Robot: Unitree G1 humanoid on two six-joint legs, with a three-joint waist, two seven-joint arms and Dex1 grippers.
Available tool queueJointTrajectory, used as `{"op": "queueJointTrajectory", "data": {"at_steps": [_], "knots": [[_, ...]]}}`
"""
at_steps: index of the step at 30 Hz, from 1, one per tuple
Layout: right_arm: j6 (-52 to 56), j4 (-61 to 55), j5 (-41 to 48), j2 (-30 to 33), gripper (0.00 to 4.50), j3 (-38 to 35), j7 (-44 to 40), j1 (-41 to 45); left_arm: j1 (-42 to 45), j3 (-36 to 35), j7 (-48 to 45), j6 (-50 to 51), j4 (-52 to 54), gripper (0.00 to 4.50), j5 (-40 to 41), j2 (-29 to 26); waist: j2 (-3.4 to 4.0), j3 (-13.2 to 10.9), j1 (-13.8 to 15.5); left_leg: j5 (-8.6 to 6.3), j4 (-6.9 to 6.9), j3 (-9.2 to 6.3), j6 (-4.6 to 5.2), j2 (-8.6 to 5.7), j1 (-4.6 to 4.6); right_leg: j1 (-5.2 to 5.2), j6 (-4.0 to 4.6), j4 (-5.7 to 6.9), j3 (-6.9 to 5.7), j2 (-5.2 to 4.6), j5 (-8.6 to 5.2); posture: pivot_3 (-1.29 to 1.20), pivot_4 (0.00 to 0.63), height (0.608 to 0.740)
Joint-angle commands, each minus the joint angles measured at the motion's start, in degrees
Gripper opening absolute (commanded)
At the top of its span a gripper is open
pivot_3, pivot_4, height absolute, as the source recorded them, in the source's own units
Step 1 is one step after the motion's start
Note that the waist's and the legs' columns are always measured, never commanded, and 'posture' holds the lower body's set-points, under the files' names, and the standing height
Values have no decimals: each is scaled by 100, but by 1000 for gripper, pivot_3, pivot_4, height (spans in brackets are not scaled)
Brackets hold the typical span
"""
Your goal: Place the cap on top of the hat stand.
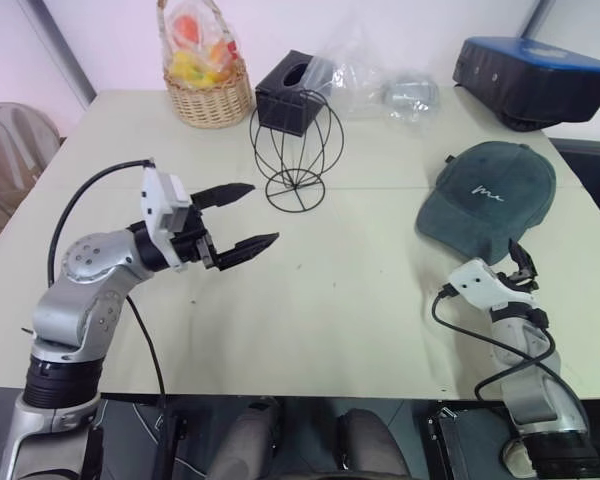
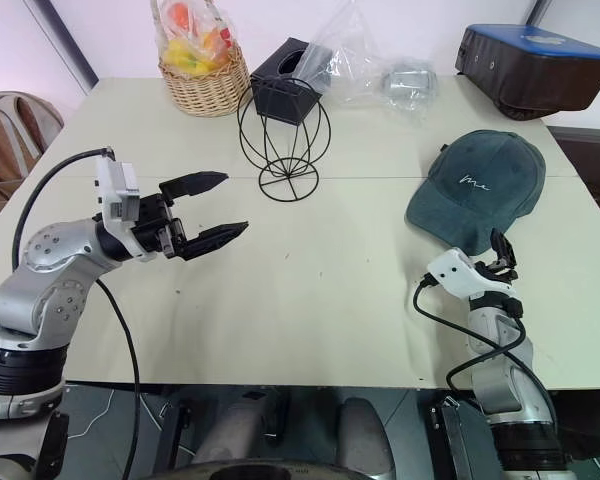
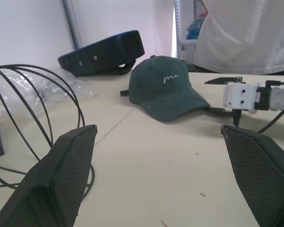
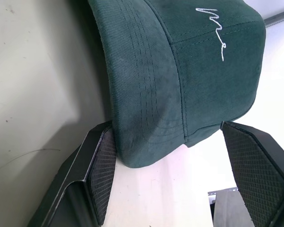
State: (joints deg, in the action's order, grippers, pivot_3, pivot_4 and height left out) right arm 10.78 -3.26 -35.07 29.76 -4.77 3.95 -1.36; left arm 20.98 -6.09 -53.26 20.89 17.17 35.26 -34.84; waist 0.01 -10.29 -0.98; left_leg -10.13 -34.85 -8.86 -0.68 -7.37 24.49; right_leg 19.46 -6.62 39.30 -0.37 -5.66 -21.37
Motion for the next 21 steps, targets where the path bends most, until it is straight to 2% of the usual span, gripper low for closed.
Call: {"op": "queueJointTrajectory", "data": {"at_steps": [1,6,16,21], "knots": [[-42,57,75,-49,2613,85,-51,-36,16,-192,40,-69,231,4500,58,-74,0,0,7,-5,5,4,8,0,-4,-2,0,-1,3,-1,0,0,150,740],[-76,63,71,-27,160,124,-51,-39,8,-190,59,-70,241,4500,57,-76,-31,19,-7,-4,9,12,6,6,-10,-1,0,-2,10,2,0,0,150,740],[-318,-38,-79,47,65,138,155,-69,24,-175,40,-99,208,4500,36,-79,-42,27,-1,-14,17,21,21,13,-13,3,4,-1,17,6,1,0,150,740],[-680,-359,-262,224,65,-19,533,-92,67,-166,28,-116,160,4500,23,-73,-41,26,5,-13,28,31,21,13,-12,3,4,-1,24,4,1,0,150,740]]}}
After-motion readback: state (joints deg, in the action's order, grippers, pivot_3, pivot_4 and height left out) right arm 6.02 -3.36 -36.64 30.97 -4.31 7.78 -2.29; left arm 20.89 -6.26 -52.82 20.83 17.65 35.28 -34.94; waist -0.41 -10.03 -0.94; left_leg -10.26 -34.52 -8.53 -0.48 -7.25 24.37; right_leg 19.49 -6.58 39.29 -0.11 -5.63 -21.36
